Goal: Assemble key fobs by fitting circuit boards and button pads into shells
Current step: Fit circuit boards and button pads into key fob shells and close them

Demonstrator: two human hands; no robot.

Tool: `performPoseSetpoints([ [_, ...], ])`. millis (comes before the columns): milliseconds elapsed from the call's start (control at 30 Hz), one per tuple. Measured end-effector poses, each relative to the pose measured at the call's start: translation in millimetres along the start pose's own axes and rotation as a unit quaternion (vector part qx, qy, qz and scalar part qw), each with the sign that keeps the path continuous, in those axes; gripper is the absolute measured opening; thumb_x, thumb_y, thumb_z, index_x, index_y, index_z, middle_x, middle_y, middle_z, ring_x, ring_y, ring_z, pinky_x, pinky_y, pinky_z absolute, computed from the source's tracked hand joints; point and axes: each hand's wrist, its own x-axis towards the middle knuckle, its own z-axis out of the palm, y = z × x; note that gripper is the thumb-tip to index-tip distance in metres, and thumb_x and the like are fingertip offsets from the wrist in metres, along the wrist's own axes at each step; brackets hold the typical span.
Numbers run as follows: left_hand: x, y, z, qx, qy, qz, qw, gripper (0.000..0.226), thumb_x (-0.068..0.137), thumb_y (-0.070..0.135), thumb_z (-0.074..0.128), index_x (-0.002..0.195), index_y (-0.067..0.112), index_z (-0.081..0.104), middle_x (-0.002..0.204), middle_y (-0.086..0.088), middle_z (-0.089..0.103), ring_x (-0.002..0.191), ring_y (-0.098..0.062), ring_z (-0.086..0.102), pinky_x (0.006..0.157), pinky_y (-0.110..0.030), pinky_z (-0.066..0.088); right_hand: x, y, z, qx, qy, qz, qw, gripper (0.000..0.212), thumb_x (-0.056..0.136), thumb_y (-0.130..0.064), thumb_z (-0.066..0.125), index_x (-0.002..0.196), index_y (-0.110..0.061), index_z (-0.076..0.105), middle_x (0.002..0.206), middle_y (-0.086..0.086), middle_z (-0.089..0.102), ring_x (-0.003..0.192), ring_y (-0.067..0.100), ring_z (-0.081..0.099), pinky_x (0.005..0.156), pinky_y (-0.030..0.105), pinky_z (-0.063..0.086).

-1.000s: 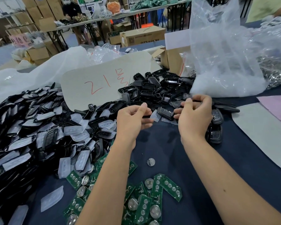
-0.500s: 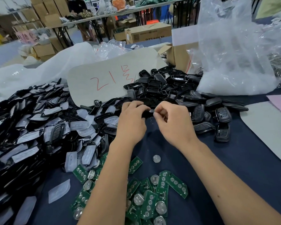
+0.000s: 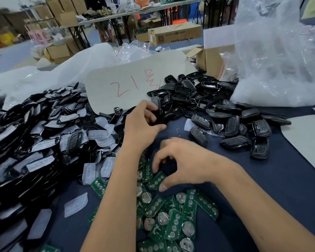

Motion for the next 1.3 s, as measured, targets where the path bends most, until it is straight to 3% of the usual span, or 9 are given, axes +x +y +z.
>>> performPoseSetpoints([
  [200,3.1,-1.8,-0.8,0.031,0.036,0.010,0.999,0.009,0.084,0.030,0.082,0.088,0.023,0.077,0.074,0.012,0.069,0.071,-0.004,0.060,0.071,-0.024,0.044,3.8,8.4,4.2,0.096,0.056,0.026,0.993,0.027,0.081,-0.023,0.088,0.078,-0.023,0.061,0.070,-0.014,0.058,0.066,0.005,0.053,0.064,0.024,0.045],
  [333,3.9,-0.4,-0.4,0.039,0.090,-0.003,0.995,0.033,0.103,0.037,0.057,0.080,0.020,0.072,0.082,0.004,0.072,0.083,-0.016,0.064,0.077,-0.032,0.041,6.6,29.7,0.9,0.146,0.167,0.056,0.974,0.028,0.086,-0.011,0.082,0.080,-0.017,0.056,0.070,-0.009,0.055,0.064,0.009,0.048,0.065,0.027,0.044],
  [433,4.0,3.6,-2.4,-0.013,0.138,-0.003,0.990,0.030,0.107,0.030,0.049,0.087,0.015,0.065,0.093,-0.007,0.068,0.091,-0.026,0.062,0.090,-0.046,0.050,5.8,52.4,-6.0,0.240,0.280,0.106,0.923,0.017,0.091,-0.005,0.075,0.098,-0.018,0.066,0.079,0.005,0.061,0.067,0.019,0.050,0.065,0.033,0.044],
  [533,2.4,10.2,-3.5,-0.144,0.153,-0.014,0.978,0.027,0.109,0.026,0.044,0.088,0.014,0.055,0.079,-0.005,0.066,0.069,-0.026,0.065,0.066,-0.046,0.059,3.7,62.3,-8.7,0.365,0.330,0.103,0.865,0.025,0.096,-0.004,0.070,0.106,-0.027,0.077,0.078,-0.006,0.059,0.061,0.013,0.051,0.051,0.023,0.039],
  [700,0.6,13.4,-3.6,-0.217,0.099,-0.057,0.969,0.046,0.101,0.049,0.036,0.089,0.009,0.057,0.079,-0.008,0.043,0.062,-0.016,0.035,0.055,-0.037,0.031,4.1,56.7,-5.3,0.413,0.322,0.033,0.851,0.022,0.096,0.006,0.067,0.094,-0.016,0.064,0.090,0.006,0.071,0.071,0.025,0.072,0.054,0.029,0.054],
  [833,1.3,17.7,-2.3,-0.276,0.029,-0.089,0.957,0.030,0.098,0.024,0.038,0.100,0.017,0.067,0.081,-0.001,0.048,0.058,-0.004,0.042,0.058,-0.029,0.042,5.2,51.1,-4.1,0.437,0.344,0.012,0.831,0.021,0.090,0.014,0.070,0.088,-0.006,0.062,0.091,0.019,0.073,0.079,0.040,0.077,0.065,0.033,0.062],
  [967,2.5,13.6,2.3,-0.218,0.018,-0.079,0.973,0.016,0.104,0.005,0.052,0.107,0.015,0.065,0.085,-0.003,0.058,0.055,-0.005,0.056,0.065,-0.036,0.057,6.7,48.2,-4.2,0.440,0.362,0.020,0.822,0.018,0.087,0.013,0.074,0.089,-0.004,0.066,0.086,0.020,0.076,0.074,0.038,0.077,0.055,0.032,0.060],
  [1133,0.4,12.9,0.3,-0.253,0.005,-0.124,0.960,0.011,0.099,0.006,0.063,0.098,0.016,0.067,0.077,-0.001,0.059,0.045,-0.008,0.050,0.040,-0.020,0.038,10.1,46.9,-3.5,0.439,0.386,0.040,0.810,0.017,0.086,0.005,0.080,0.090,-0.003,0.065,0.077,0.021,0.074,0.068,0.037,0.077,0.048,0.031,0.058],
  [1300,-0.2,17.4,0.8,-0.324,-0.050,-0.188,0.926,0.021,0.105,0.004,0.052,0.103,0.012,0.071,0.080,-0.004,0.065,0.054,-0.011,0.057,0.048,-0.022,0.045,11.7,51.9,-0.4,0.388,0.425,0.092,0.813,0.015,0.086,-0.013,0.085,0.086,-0.010,0.070,0.070,0.010,0.074,0.048,0.020,0.066,0.048,0.023,0.051],
])
